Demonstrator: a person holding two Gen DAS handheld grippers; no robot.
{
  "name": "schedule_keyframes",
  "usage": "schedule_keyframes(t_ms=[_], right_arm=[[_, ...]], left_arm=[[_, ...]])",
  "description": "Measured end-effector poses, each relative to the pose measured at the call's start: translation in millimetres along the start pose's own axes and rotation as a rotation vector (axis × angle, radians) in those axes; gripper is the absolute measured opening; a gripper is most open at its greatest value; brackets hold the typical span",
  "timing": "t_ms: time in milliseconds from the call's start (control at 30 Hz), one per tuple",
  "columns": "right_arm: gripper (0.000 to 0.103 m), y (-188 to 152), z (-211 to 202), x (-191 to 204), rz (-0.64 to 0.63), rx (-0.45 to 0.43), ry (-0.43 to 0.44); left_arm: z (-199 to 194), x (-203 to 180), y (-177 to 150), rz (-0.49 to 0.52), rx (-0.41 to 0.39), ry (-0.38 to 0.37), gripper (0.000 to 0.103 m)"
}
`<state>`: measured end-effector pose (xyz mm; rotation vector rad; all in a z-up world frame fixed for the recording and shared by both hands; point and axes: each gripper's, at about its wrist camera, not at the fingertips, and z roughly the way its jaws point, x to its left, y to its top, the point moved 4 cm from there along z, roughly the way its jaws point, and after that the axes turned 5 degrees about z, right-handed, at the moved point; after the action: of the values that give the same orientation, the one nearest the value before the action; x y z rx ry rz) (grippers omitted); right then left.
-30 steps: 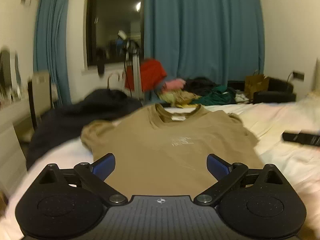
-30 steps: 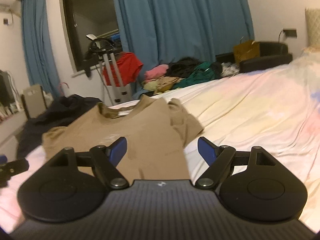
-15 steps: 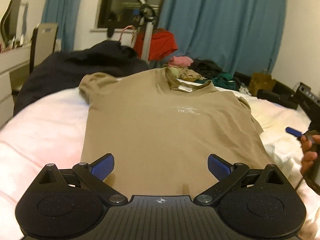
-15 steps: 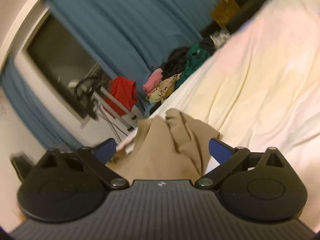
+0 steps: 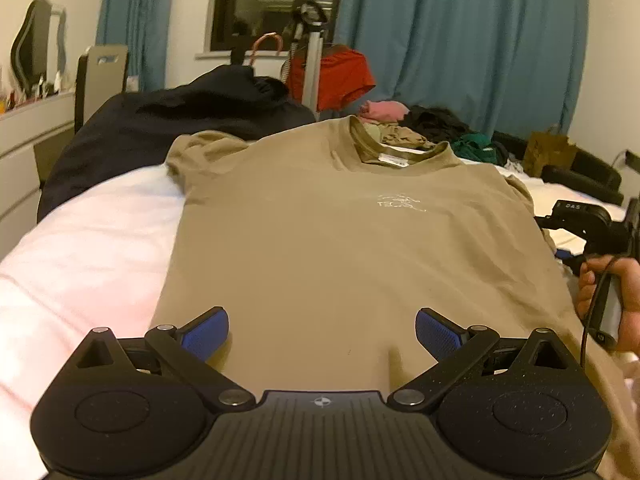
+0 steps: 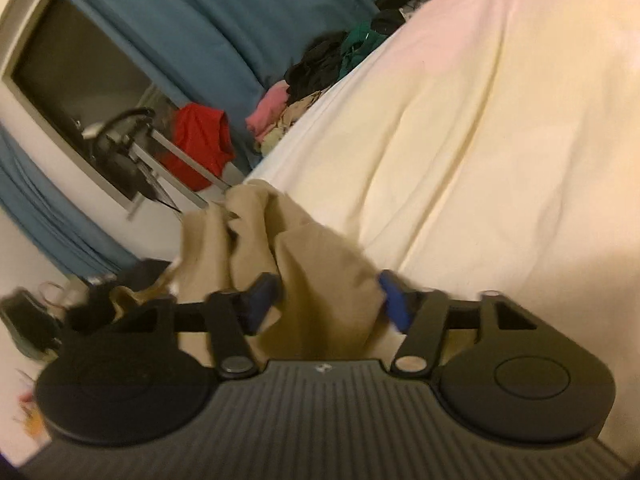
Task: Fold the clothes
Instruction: 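Grasp the side edge of the beige shirt with the right gripper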
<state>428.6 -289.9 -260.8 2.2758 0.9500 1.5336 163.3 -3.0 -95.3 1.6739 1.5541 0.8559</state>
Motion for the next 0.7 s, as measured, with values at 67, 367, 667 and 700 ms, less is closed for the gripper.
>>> schedule_keyframes(t_ms=[67, 367, 667, 700], right_arm=[[0.018, 2.7, 1.5, -3.6, 0.039, -0.001, 0.015], [0.014, 19.0, -63.4, -2.2, 0.136, -0.244, 0.078], [0.016, 38.0, -132.8, -43.9, 0.294, -0.447, -0.135], [0.018, 36.3, -134.2, -48.5, 0.336, -0.428, -0.116]], left_arm=[[3.1, -4.4, -0.9, 0.025, -0.006, 0.003, 0.101], [4.3, -10.6, -8.4, 0.072, -0.008, 0.009, 0.101], [-13.4, -3.0, -6.2, 0.058, -0.050, 0.017, 0.101], [-15.6, -2.1, -5.9, 0.054, -0.054, 0.015, 0.101]])
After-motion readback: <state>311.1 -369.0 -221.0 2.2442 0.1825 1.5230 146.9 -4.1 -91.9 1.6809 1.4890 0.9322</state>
